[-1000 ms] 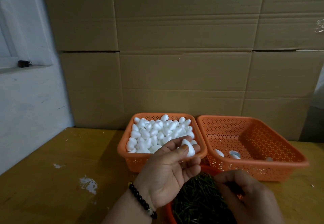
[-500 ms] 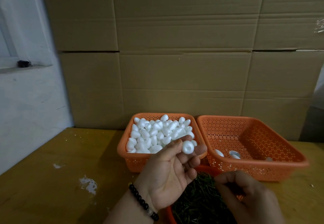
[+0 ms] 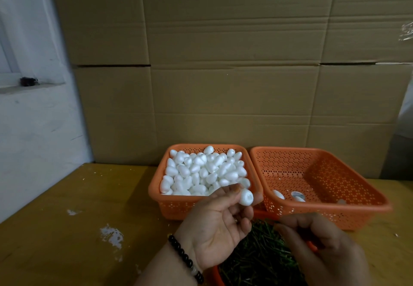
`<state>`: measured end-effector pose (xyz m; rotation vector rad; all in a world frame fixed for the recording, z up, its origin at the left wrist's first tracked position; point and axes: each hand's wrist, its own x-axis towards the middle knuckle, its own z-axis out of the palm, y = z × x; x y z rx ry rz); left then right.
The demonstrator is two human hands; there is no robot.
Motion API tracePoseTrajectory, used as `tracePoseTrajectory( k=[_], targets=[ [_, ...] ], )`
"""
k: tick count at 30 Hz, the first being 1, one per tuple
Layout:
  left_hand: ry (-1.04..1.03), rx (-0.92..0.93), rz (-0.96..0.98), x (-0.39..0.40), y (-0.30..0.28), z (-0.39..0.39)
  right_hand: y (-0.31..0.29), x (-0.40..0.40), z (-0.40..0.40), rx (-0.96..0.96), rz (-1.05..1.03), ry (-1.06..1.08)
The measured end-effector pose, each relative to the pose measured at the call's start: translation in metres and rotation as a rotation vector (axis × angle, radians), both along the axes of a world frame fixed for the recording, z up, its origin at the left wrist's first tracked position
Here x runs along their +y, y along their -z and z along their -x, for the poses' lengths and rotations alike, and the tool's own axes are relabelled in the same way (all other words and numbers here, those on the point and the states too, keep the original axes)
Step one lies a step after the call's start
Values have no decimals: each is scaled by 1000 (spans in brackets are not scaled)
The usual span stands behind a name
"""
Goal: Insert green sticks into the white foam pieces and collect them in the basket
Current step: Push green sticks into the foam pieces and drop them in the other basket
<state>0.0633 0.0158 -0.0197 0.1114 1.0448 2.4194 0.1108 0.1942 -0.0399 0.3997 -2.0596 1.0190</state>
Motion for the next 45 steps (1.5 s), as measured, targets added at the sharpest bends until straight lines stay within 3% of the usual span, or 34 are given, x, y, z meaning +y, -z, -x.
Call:
tracePoseTrajectory(
  k=[13, 45],
  targets=[
    [-72, 106, 154, 10, -1, -6, 0, -2, 0, 32, 22, 48],
    [-60, 105, 168, 20, -1, -15, 9, 4, 8, 102, -54, 129]
  ],
)
